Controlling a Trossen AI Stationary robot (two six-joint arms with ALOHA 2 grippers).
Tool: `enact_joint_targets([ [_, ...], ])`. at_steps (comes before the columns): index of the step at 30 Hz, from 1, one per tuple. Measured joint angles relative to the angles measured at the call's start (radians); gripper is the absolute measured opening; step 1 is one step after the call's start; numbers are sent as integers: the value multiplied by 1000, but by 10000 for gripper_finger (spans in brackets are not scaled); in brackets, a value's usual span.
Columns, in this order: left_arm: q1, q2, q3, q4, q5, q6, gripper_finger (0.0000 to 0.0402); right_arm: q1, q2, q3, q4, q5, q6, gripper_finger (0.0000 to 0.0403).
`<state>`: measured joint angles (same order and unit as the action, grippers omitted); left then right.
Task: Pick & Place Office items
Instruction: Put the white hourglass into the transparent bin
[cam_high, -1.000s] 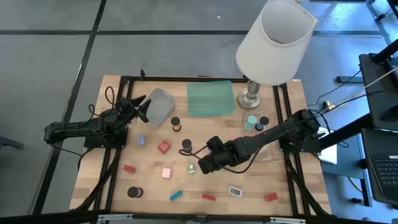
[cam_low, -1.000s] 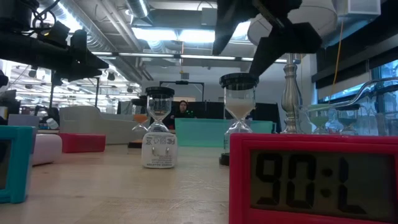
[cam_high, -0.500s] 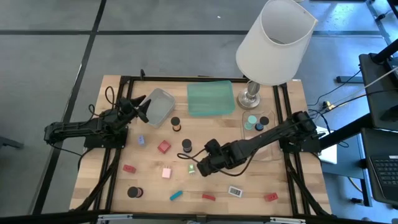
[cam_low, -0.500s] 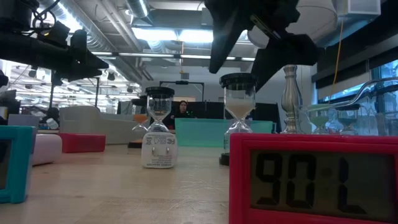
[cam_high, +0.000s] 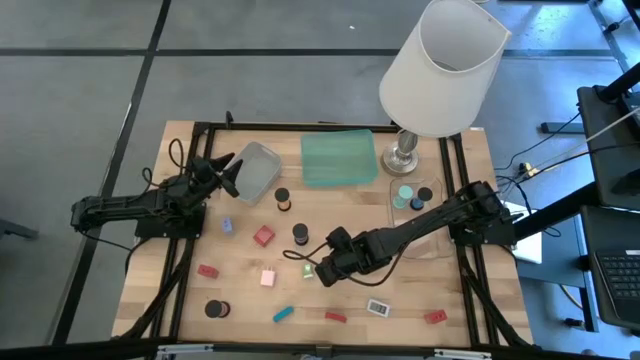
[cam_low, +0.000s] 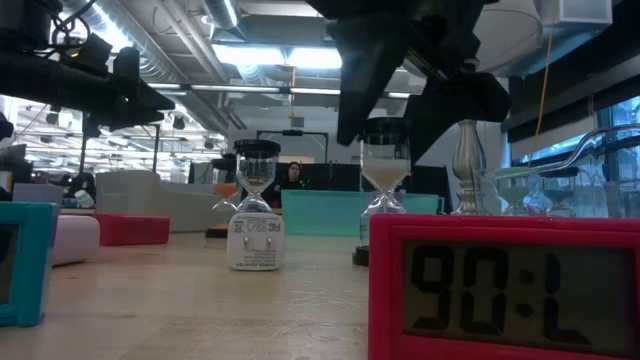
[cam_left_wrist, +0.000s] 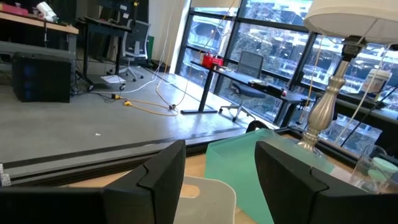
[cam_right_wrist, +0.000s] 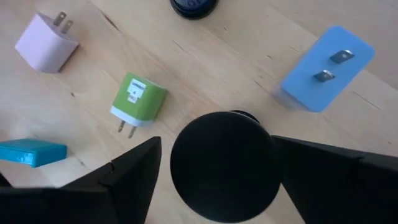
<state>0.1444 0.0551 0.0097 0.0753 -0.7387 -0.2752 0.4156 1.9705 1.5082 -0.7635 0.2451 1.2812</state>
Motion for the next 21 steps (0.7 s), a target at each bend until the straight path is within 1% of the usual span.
enact_joint_targets([
  [8,0,0,0,-2,0,0,190,0,-1,0,0,2,-9,228],
  [11,0,0,0,-2,0,0,191,0,-2,0,2,2,-15,212],
  [16,0,0,0,-2,0,0,190,0,-4,0,1,-3,-38,219],
  [18,0,0,0,-2,0,0,190,0,-14,1,-4,-27,-54,225],
  [21,0,0,0,-2,0,0,190,8,-46,34,-44,-17,-84,221],
])
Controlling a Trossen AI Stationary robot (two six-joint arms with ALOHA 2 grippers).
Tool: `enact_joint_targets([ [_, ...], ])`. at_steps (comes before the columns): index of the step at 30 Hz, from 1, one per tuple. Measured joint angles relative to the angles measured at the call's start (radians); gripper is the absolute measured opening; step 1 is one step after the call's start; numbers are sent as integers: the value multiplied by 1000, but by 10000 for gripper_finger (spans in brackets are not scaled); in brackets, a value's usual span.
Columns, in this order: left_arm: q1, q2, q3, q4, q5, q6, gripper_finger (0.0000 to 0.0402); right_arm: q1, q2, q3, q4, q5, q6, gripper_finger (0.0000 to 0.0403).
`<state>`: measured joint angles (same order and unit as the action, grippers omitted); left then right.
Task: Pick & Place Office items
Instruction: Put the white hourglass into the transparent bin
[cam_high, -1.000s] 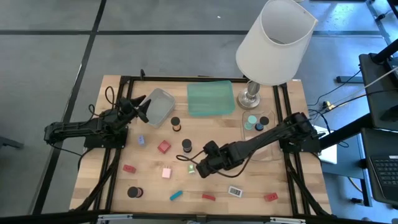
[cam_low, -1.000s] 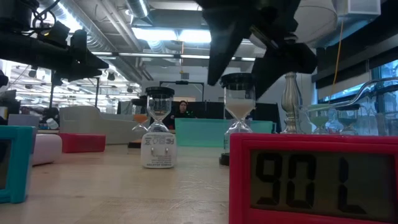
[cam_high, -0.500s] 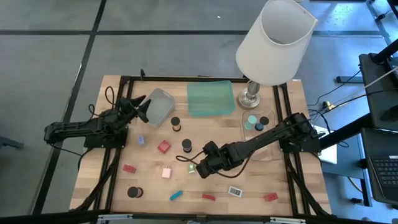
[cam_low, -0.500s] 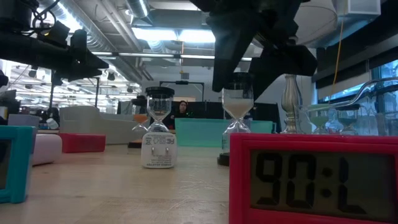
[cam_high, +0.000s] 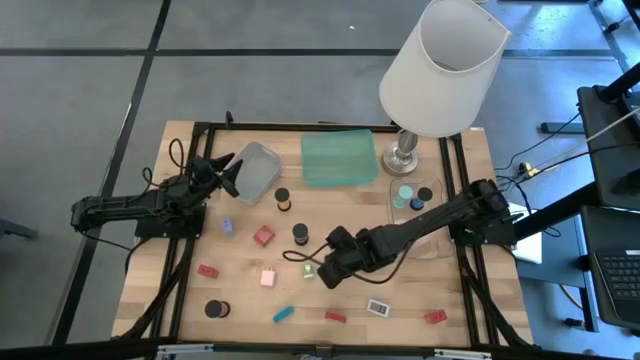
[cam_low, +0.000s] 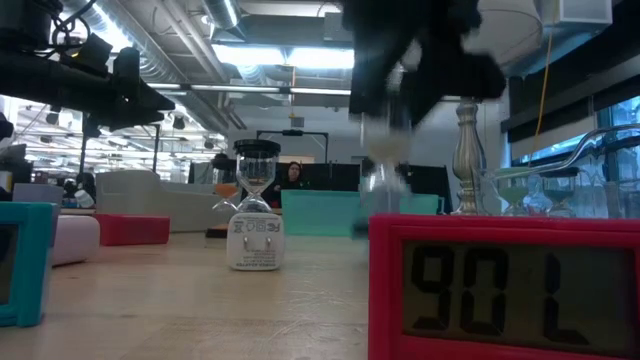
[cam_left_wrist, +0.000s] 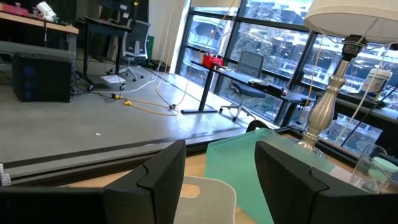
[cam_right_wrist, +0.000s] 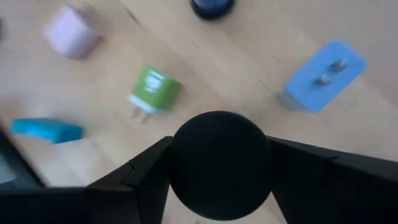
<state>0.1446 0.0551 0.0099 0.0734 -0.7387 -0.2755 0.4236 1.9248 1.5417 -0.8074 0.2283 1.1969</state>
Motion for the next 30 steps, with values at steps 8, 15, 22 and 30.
enact_joint_targets([
  [8,0,0,0,0,0,0,190,66,-129,106,-324,154,22,217],
  [15,0,0,0,0,0,0,191,130,-272,108,-769,236,334,218],
  [22,0,0,0,7,0,0,190,159,-406,-40,-760,272,429,221],
  [30,0,0,0,-1,0,0,190,153,-581,-414,-756,136,648,216],
])
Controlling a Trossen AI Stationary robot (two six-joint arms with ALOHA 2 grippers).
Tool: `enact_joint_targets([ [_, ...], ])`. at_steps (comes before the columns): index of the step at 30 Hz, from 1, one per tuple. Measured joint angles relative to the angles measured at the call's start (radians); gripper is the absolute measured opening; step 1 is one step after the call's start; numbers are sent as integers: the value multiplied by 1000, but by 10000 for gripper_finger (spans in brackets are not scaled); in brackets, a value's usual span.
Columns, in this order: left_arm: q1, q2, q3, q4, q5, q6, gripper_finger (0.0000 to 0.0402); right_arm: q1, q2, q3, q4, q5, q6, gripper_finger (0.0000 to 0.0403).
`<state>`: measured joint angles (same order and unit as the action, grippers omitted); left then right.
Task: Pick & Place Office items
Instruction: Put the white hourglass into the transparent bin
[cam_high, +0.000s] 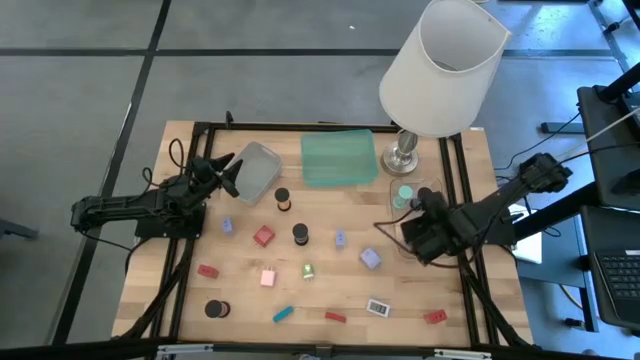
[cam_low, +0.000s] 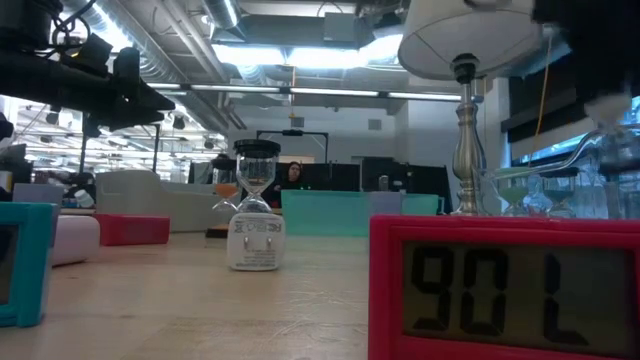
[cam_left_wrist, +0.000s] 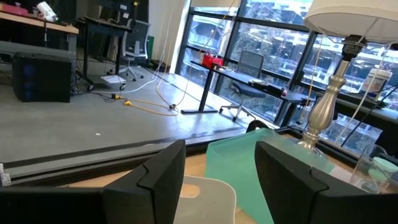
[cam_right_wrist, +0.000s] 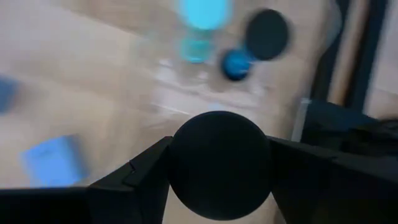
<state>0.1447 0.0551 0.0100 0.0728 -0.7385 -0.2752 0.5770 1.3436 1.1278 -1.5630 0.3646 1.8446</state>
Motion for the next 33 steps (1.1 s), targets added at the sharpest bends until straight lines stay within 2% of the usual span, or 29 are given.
enact_joint_targets([
  [5,0,0,0,-2,0,0,191,0,-74,-179,55,-10,87,220],
  [13,0,0,0,-2,0,0,190,-49,-118,-369,288,2,59,220],
  [28,0,0,0,-1,0,0,191,-85,-120,-392,320,61,29,226],
  [33,0,0,0,-2,0,0,190,-85,-120,-392,323,65,32,241],
])
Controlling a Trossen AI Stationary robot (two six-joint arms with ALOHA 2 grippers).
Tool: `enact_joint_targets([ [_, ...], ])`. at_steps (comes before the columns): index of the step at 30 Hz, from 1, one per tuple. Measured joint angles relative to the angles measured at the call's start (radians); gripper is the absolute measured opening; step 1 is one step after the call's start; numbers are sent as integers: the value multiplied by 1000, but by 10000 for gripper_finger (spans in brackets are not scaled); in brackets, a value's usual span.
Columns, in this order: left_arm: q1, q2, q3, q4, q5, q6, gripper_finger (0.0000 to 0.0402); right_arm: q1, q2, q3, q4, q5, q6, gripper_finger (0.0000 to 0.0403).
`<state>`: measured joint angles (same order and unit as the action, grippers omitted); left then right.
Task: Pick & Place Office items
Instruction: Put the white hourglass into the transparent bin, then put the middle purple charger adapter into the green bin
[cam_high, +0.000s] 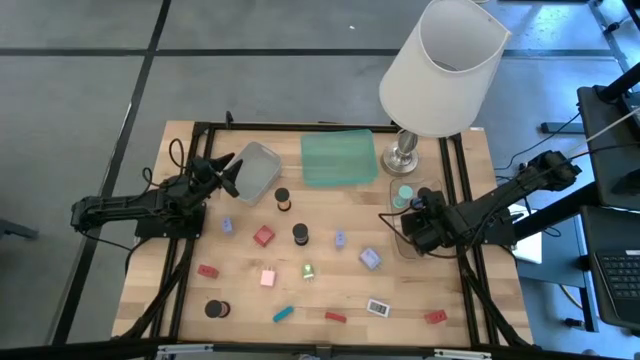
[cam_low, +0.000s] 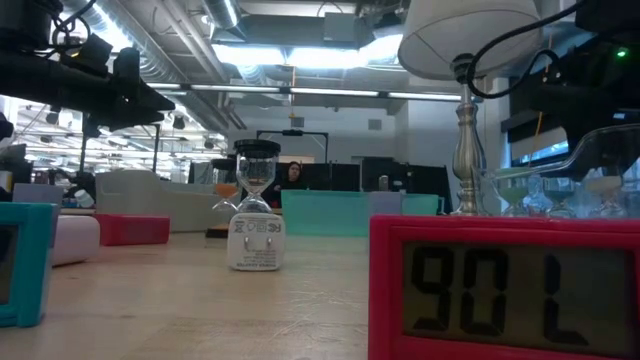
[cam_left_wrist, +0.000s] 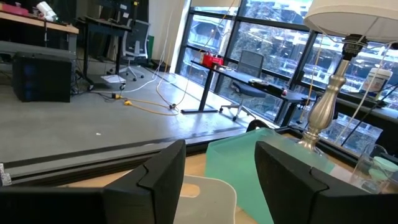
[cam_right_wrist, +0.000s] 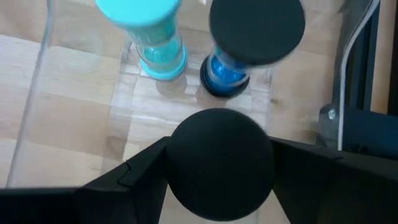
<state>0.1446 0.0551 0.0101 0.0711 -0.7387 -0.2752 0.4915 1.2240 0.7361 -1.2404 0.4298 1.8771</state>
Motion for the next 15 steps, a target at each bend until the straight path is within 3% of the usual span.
enact_joint_targets([
  [8,0,0,0,0,0,0,190,0,1,22,-71,-12,0,286],
  [12,0,0,0,0,0,0,191,0,1,125,-255,-86,0,301],
  [15,0,0,0,0,0,0,191,0,0,236,-338,-78,-2,303],
])
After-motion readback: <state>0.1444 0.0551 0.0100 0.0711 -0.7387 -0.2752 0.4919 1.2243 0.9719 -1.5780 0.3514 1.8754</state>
